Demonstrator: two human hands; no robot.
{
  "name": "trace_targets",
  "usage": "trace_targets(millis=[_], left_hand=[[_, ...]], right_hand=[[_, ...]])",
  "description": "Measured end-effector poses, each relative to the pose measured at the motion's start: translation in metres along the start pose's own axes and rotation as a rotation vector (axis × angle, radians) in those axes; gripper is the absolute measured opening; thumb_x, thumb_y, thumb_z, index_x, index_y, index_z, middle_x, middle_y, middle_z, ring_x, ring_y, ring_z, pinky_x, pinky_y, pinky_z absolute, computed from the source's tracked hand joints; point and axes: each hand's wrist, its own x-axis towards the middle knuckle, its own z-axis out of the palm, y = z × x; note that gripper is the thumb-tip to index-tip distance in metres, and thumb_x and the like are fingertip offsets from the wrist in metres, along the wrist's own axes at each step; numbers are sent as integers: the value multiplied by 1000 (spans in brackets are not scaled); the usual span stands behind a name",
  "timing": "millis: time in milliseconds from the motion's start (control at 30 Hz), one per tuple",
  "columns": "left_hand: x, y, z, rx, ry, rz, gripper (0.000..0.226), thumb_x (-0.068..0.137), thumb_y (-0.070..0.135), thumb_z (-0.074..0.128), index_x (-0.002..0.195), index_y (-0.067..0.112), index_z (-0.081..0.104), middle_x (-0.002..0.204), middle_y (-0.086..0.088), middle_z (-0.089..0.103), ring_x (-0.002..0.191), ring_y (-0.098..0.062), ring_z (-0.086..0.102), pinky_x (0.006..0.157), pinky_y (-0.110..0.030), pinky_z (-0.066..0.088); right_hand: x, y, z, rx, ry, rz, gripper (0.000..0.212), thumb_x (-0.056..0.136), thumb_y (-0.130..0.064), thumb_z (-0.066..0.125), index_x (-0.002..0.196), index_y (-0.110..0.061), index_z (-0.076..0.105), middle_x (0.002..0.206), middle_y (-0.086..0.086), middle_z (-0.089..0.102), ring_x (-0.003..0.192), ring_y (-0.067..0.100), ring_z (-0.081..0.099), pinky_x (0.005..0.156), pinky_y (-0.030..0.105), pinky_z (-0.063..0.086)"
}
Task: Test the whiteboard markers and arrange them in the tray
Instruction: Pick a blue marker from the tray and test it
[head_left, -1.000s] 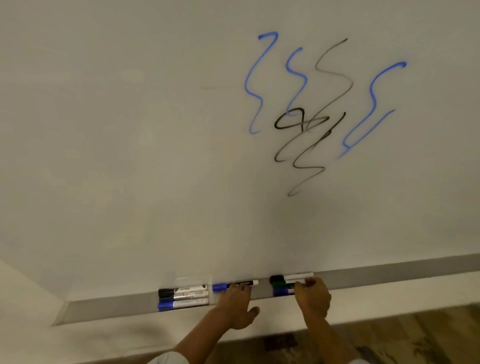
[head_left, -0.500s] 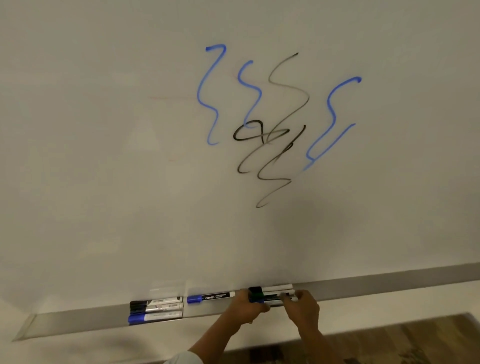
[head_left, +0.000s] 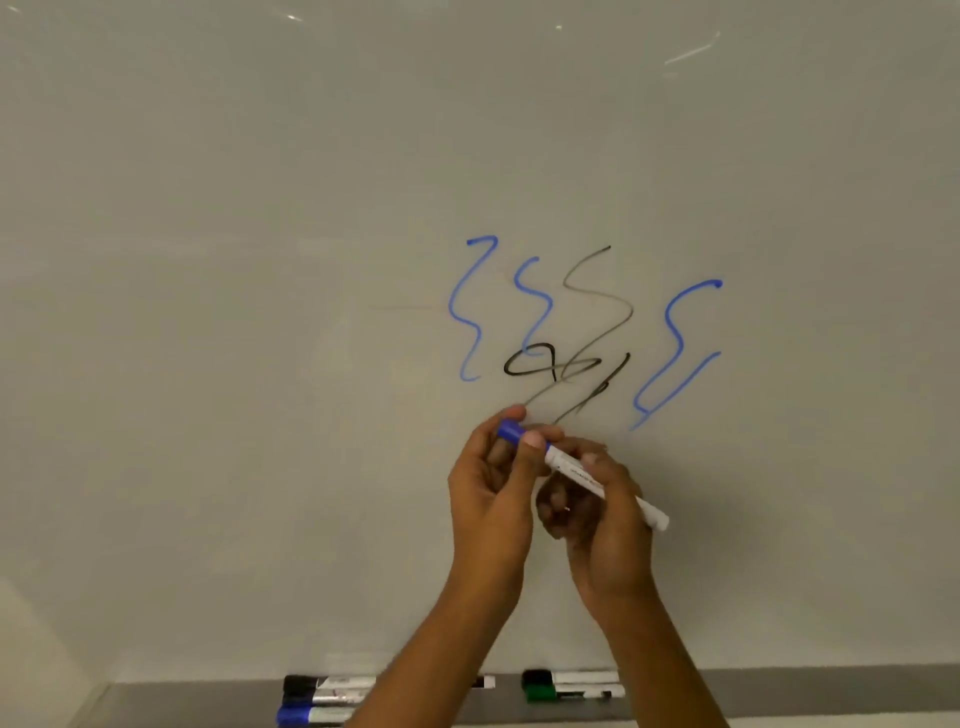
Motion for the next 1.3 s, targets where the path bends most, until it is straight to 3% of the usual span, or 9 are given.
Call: trace_targets(millis=[100,233,400,567,700,867,1000,1133,1300], left_hand=[[12,33,6,-128,-43,-55,24,99,26,47,108,10,63,100,-10,74,72,-18,67,42,-21,42],[18,55,8,-274,14,-71,30,102,32,38,88,13,57,74,-9,69,70,-19,69,56,-25,53],[17,60,2,-354,167,-120,38,104,34,33,75,16,50,53,-3,53,48,-18,57,50,-25,49],[29,82,-16,-374,233,-34,39,105,34,28,74,17,46,51,-3,56,53,-21,66,53,-29,55],[65,137,-60,-382,201,198,42,105,38,23,75,19,45,67,-3,68,81,-24,74,66,-39,60],[61,141,-60,-213,84,196,44,105,41,21,78,19,49,88,-8,75,87,-25,73,69,-37,59],[57,133,-69,-239,84,156,44,105,41,22,82,19,52,93,-7,76,86,-22,73,62,-31,58],[54,129,-78,-234,68,127,42,105,41,23,85,18,52,94,-6,76,85,-21,72,60,-30,58],[54,122,-89,-213,64,100,40,105,40,24,86,18,52,91,-6,76,82,-20,72,60,-30,57]], right_hand=[[4,-11,28,-42,-124,-82,31,87,-26,45,93,-20,75,76,7,71,66,17,65,47,25,45],[-1,-7,47,-167,-121,-281,29,89,-28,50,103,-29,76,94,1,77,86,16,72,60,24,55],[-20,13,58,-301,-86,-518,34,85,-26,54,107,-47,71,107,-18,74,108,9,68,91,25,54],[-28,6,75,164,124,-222,33,85,-19,50,75,-15,80,74,12,75,69,24,72,54,24,56],[-35,-13,69,420,234,-29,51,87,-13,36,51,-9,72,42,8,58,33,15,52,35,17,40],[12,2,63,-392,73,-645,24,90,-23,50,95,-14,72,69,4,73,60,17,67,48,25,48],[21,35,54,-1151,-167,-1144,24,87,-12,68,107,-1,73,68,5,67,53,15,55,46,27,46],[11,75,30,-1240,-181,-1165,23,85,-9,67,105,0,73,68,5,66,52,15,54,44,30,45],[-15,97,1,-1192,-100,-902,22,90,-13,56,98,-5,75,78,5,70,64,18,63,56,29,53]])
